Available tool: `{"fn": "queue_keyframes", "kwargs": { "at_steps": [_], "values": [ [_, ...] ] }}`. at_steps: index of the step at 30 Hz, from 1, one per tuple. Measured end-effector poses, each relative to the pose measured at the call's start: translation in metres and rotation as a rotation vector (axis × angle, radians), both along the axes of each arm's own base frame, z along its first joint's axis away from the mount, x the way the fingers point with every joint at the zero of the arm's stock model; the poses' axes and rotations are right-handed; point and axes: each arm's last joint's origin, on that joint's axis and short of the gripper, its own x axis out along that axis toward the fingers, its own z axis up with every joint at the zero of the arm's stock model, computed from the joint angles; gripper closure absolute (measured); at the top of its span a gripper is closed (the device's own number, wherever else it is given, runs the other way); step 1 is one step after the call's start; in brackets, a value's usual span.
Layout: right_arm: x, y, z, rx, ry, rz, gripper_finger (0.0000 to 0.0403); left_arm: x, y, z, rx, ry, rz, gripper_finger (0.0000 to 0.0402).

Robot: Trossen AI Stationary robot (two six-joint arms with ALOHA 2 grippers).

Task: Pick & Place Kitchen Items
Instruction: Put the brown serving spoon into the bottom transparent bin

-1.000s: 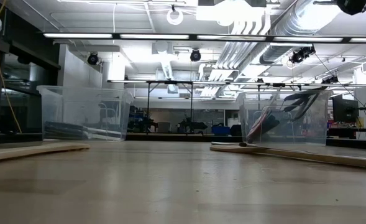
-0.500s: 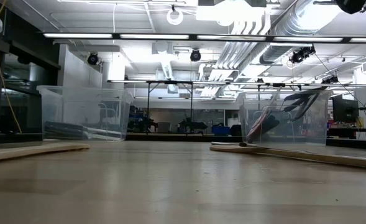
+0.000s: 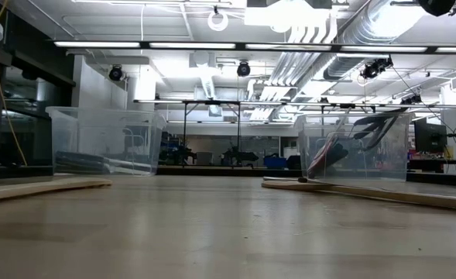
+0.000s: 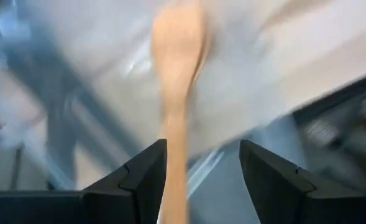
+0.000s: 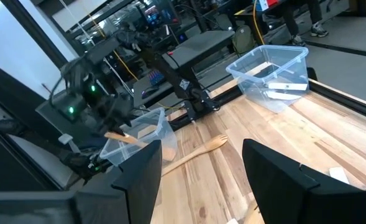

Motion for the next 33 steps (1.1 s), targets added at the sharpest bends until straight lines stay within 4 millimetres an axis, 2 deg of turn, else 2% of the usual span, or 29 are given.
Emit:
{"fn": "queue_keyframes", "kwargs": {
  "at_steps": [4, 8, 14, 21, 28, 33],
  "values": [
    [0.0, 0.0, 0.0, 0.0, 0.0, 0.0, 0.0188, 0.002, 0.018, 0.022, 0.084, -0.209, 0.075, 0.0206],
    [0.0, 0.0, 0.0, 0.0, 0.0, 0.0, 0.0188, 0.01, 0.035, 0.03, 0.13, -0.29, 0.12, 0.0206],
    [0.0, 0.0, 0.0, -0.002, 0.001, -0.011, 0.0188, 0.034, 0.065, 0.03, 0.176, -0.293, 0.064, 0.0206],
    [-0.001, -0.002, -0.004, 0.013, 0.042, -0.079, 0.0188, 0.064, 0.117, 0.031, 0.302, -0.307, -0.003, 0.0206],
    [-0.002, -0.003, -0.008, 0.046, 0.078, -0.135, 0.0188, 0.079, 0.163, 0.031, 0.43, -0.299, 0.026, 0.0206],
    [-0.002, -0.004, -0.008, 0.052, 0.081, -0.173, 0.0188, 0.084, 0.185, 0.032, 0.517, -0.303, 0.099, 0.0206]
  ]
}}
